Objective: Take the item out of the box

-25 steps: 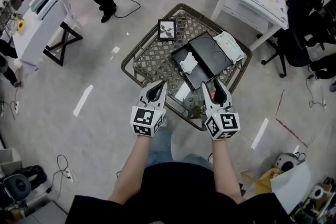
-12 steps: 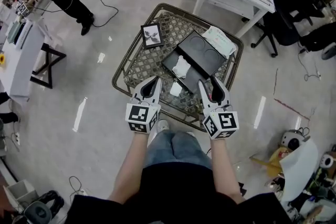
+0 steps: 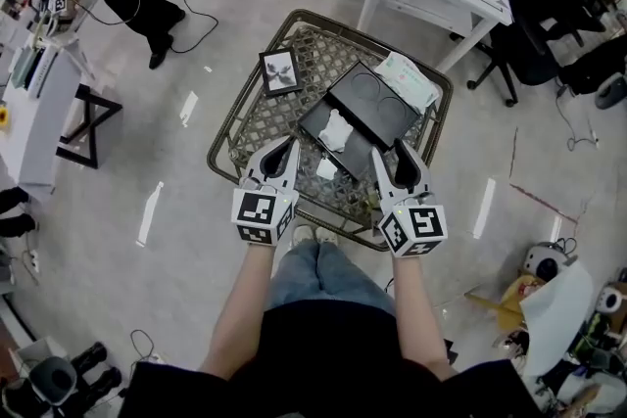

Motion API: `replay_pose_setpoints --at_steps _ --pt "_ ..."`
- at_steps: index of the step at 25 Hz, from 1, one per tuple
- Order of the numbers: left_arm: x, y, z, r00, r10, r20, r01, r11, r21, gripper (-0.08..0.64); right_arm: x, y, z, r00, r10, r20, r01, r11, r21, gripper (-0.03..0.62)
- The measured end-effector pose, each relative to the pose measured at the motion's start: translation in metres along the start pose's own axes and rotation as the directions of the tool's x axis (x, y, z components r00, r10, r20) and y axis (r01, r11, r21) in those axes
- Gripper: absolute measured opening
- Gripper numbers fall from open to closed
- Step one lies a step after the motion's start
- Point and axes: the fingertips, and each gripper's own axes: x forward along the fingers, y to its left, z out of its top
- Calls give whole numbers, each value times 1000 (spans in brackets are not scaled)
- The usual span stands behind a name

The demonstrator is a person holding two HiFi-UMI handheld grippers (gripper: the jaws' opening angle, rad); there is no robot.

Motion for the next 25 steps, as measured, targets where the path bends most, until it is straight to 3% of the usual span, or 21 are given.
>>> replay_pose_setpoints --at_steps 5,12,19,25 --pt "14 7 2 1000 10 -6 -10 1000 0 18 16 -3 -1 998 23 -52 -25 999 -34 181" --pt "48 26 -10 999 11 -38 -12 1000 -7 18 62 -9 -19 971 49 -234 -78 990 -119 181" --pt "75 47 -36 997 14 -72 -17 999 -36 18 113 -16 -78 895 3 -446 -58 992 -111 179" --pt "97 61 -66 994 19 -107 -27 997 -73 20 146 -23 -143 802 -44 -596 -17 995 -96 179"
